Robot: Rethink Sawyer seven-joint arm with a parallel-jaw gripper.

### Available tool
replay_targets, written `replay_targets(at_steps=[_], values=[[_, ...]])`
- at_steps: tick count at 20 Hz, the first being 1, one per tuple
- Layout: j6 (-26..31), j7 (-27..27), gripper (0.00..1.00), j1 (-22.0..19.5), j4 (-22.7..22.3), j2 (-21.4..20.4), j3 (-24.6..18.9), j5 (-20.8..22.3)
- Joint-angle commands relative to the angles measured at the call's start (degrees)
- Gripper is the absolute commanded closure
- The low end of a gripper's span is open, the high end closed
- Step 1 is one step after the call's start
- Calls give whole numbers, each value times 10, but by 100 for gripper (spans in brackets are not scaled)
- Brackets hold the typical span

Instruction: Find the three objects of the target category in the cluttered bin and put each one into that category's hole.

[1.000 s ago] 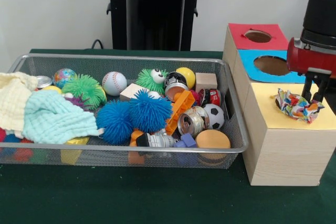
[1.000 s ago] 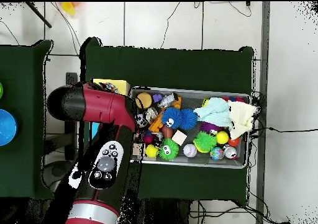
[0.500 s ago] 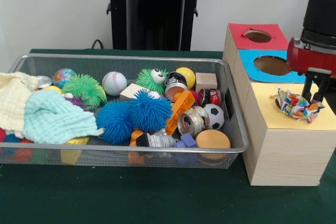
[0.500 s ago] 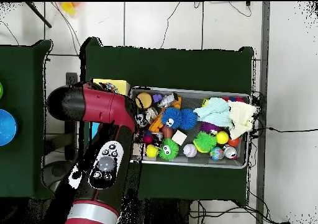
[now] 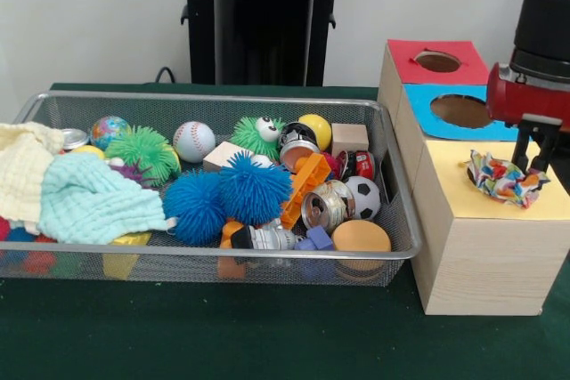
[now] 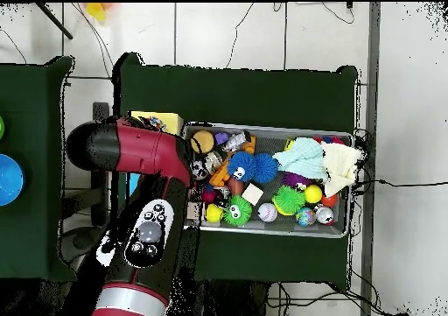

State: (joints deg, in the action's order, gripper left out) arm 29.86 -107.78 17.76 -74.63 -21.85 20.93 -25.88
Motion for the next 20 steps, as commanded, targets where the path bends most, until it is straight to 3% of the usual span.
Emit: replay_targets(at_steps=[1,20], values=[[-59,-128,100,-7,-96,11,-75,-12],[-105,-127,100,-11,-131,17,-94,-11]])
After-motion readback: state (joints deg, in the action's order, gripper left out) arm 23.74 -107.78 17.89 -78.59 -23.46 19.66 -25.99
